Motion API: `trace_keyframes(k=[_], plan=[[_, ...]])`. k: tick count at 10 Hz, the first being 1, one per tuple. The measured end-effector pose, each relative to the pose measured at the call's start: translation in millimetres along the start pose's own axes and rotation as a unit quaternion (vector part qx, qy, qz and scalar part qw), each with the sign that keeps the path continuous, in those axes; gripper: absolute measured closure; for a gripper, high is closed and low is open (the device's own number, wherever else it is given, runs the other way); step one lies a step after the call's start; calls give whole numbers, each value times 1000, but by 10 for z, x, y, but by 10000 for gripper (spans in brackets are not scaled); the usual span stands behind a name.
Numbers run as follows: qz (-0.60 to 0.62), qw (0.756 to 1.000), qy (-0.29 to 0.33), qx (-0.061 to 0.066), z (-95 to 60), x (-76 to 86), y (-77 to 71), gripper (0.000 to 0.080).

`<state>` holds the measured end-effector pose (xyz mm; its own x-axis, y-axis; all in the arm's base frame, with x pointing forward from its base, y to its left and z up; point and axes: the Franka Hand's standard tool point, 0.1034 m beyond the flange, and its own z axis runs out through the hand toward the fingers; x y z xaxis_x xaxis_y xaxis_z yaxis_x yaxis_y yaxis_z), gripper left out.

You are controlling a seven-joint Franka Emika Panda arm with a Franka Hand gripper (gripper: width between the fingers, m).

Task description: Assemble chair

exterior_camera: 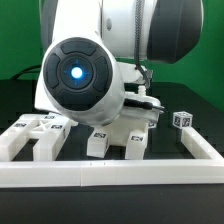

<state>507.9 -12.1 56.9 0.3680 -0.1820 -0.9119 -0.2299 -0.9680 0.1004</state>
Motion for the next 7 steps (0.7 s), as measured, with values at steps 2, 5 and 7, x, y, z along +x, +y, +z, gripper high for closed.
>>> trace_keyframes(k=[2,5,7], plan=[[1,1000,1,1,-4,9,11,153],[2,1000,6,3,-12,44,33,150],[4,1000,4,9,-33,124,119,151]])
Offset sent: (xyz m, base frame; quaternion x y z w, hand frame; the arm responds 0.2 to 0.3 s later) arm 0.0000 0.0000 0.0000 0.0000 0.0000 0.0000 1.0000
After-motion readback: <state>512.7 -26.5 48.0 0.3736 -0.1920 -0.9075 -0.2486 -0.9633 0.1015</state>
